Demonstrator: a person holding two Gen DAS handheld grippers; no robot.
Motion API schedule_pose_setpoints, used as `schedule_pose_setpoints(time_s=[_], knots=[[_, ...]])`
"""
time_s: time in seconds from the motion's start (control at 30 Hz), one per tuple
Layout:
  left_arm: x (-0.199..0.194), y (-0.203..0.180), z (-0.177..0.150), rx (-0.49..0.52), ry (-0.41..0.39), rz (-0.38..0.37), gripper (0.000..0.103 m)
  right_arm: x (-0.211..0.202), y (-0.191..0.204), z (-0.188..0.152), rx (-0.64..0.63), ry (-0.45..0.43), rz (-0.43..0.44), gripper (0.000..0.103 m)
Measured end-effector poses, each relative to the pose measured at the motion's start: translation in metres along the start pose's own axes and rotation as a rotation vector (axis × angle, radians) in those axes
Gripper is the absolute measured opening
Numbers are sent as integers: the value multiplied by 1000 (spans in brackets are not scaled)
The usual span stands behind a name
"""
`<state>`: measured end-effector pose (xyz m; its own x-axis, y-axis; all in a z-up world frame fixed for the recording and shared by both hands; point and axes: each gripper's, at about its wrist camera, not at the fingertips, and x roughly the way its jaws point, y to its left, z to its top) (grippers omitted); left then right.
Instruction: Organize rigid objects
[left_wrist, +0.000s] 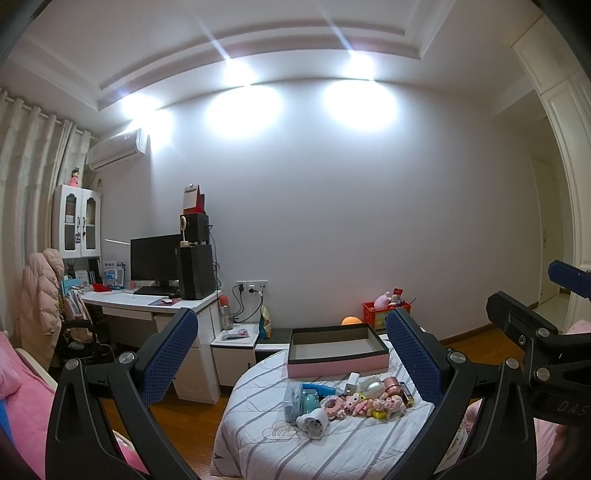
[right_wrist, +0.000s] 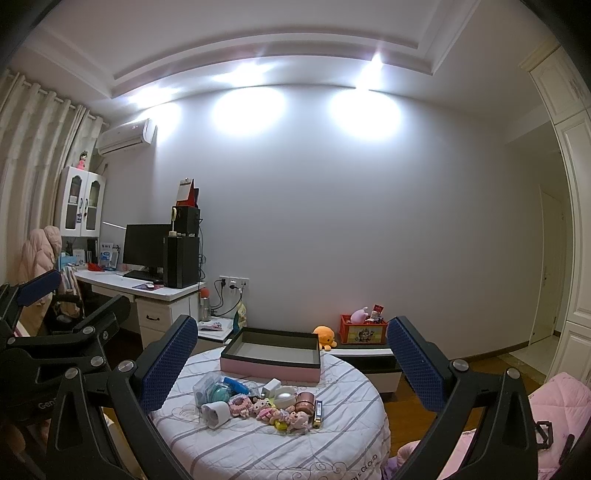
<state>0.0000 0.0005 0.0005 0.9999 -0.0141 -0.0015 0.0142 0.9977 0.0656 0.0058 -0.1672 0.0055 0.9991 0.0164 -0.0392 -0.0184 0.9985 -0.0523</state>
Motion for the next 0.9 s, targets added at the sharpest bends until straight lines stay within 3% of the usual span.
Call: schedule_pose_setpoints(time_s=[0.9], knots=[[0, 1, 0, 0, -1, 3, 103, -1, 2, 0, -5, 0, 0, 103]])
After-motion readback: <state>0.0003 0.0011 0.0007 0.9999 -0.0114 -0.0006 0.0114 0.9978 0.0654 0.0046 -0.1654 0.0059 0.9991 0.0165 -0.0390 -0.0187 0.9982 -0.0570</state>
